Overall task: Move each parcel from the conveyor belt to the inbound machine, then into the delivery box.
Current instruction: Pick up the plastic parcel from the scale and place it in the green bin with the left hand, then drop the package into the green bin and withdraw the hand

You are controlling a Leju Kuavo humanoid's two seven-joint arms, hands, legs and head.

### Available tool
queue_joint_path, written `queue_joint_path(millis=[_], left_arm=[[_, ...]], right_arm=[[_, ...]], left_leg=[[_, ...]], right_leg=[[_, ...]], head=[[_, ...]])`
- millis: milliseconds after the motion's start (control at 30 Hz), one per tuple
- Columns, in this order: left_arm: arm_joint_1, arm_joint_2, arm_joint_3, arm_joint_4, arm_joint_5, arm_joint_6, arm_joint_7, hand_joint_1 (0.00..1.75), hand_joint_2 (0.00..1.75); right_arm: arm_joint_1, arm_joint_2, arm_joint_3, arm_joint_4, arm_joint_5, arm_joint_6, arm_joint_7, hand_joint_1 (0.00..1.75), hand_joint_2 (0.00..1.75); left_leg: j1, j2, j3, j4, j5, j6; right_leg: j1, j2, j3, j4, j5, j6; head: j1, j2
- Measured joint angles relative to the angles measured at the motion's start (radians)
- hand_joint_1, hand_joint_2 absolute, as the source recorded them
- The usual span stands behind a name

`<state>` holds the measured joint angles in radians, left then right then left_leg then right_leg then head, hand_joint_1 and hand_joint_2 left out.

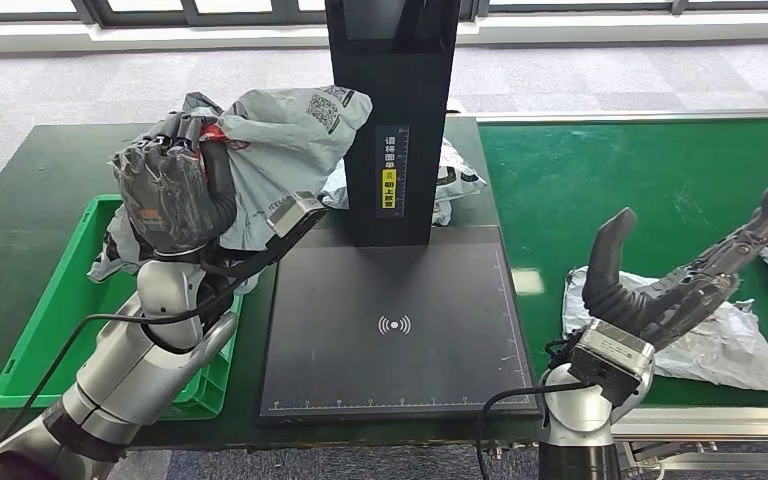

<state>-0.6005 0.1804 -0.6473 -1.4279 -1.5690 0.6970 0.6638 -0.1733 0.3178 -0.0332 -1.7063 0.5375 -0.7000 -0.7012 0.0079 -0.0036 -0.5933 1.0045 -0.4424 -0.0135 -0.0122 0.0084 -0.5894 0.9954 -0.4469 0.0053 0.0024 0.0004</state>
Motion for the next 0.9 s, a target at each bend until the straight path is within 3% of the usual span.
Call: queue_joint_path(millis=[67, 167, 267, 400, 467, 767, 900], left_arm=[[0.011, 0.010, 0.016, -0.026, 0.000, 0.000, -0.045, 1.75, 1.75], [0.061, -0.008, 0.110, -0.052, 0.000, 0.000, -0.160, 1.75, 1.75], [0.106, -0.057, 0.240, -0.011, 0.023, 0.001, -0.214, 1.75, 1.75], [0.135, -0.135, 0.486, 0.107, 0.089, 0.001, -0.379, 1.75, 1.75], [0.142, -0.159, 0.565, 0.137, 0.094, 0.001, -0.411, 1.75, 1.75], [0.145, -0.170, 0.602, 0.153, 0.095, 0.001, -0.415, 1.75, 1.75], [0.149, -0.196, 0.670, 0.190, 0.089, 0.001, -0.419, 1.75, 1.75]], right_arm=[[0.001, 0.000, 0.000, 0.000, 0.000, 0.000, 0.000, 0.00, 1.75], [0.002, 0.000, -0.001, 0.000, -0.001, 0.000, 0.000, 0.00, 1.75], [0.006, 0.000, -0.002, 0.000, 0.001, 0.000, 0.000, 0.00, 1.75], [0.012, -0.001, -0.004, 0.000, 0.008, 0.000, 0.000, 0.00, 1.75], [0.015, -0.002, -0.005, 0.000, 0.009, 0.000, 0.000, 0.00, 1.75], [0.016, -0.002, -0.006, 0.000, 0.010, 0.000, 0.000, 0.00, 1.75], [0.017, -0.002, -0.006, 0.000, 0.012, 0.000, 0.000, 0.00, 1.75]], left_leg=[[0.000, 0.000, 0.000, 0.000, 0.000, 0.000], [0.000, 0.001, 0.000, 0.000, 0.000, 0.000], [0.000, 0.001, 0.000, 0.000, 0.000, 0.000], [0.000, 0.005, 0.000, 0.000, 0.000, 0.000], [0.000, 0.007, 0.000, 0.000, 0.000, 0.000], [0.000, 0.007, 0.000, 0.000, 0.000, 0.000], [0.000, 0.006, 0.000, 0.000, 0.000, -0.001]], right_leg=[[0.000, 0.000, 0.000, 0.000, 0.000, 0.000], [-0.001, 0.001, 0.000, 0.000, 0.000, 0.000], [0.000, 0.001, 0.000, 0.000, 0.000, 0.000], [0.001, 0.004, -0.002, 0.000, 0.001, -0.002], [0.001, 0.006, -0.003, 0.000, 0.002, -0.003], [0.002, 0.006, -0.003, 0.000, 0.002, -0.003], [0.002, 0.006, -0.003, 0.000, 0.002, -0.003]], head=[[0.000, 0.000], [0.000, 0.000], [0.000, 0.000], [0.000, 0.000], [0.000, 0.000], [0.000, 0.000], [0.000, 0.000]])
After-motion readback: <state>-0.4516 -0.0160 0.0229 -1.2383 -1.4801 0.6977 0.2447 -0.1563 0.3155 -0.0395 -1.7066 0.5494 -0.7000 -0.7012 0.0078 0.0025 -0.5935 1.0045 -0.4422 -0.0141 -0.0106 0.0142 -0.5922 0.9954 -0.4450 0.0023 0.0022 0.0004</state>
